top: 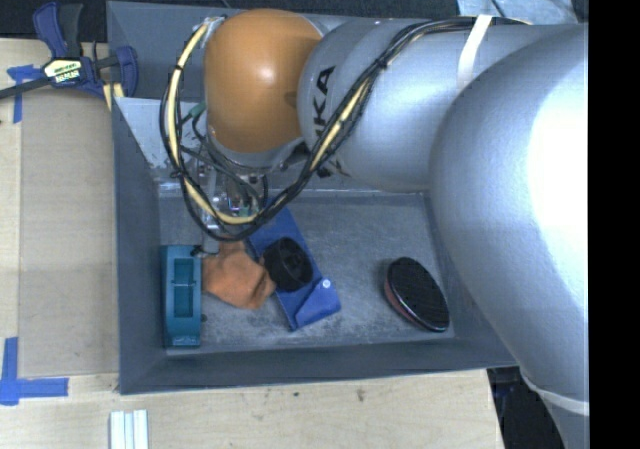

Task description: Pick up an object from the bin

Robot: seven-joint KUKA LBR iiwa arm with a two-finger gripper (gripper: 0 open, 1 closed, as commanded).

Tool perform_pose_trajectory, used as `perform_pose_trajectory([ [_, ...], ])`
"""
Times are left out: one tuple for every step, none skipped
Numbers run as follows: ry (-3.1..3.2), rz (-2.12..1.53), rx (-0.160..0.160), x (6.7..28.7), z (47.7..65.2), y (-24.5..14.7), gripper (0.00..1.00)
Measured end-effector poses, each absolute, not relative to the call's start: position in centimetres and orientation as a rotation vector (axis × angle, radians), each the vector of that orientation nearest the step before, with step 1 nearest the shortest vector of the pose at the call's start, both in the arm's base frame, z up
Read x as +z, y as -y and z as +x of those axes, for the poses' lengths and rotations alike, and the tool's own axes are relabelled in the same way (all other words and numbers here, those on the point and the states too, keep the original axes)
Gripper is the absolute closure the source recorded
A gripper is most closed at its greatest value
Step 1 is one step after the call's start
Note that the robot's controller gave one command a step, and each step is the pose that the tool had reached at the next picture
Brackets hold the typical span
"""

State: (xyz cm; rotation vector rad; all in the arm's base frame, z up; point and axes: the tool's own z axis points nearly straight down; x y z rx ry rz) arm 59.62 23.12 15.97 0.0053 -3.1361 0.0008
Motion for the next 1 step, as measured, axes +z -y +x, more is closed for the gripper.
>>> perform_pose_trajectory([
  [3.144, 0.000, -0.002, 16.51, 59.81, -23.02, 0.00],
])
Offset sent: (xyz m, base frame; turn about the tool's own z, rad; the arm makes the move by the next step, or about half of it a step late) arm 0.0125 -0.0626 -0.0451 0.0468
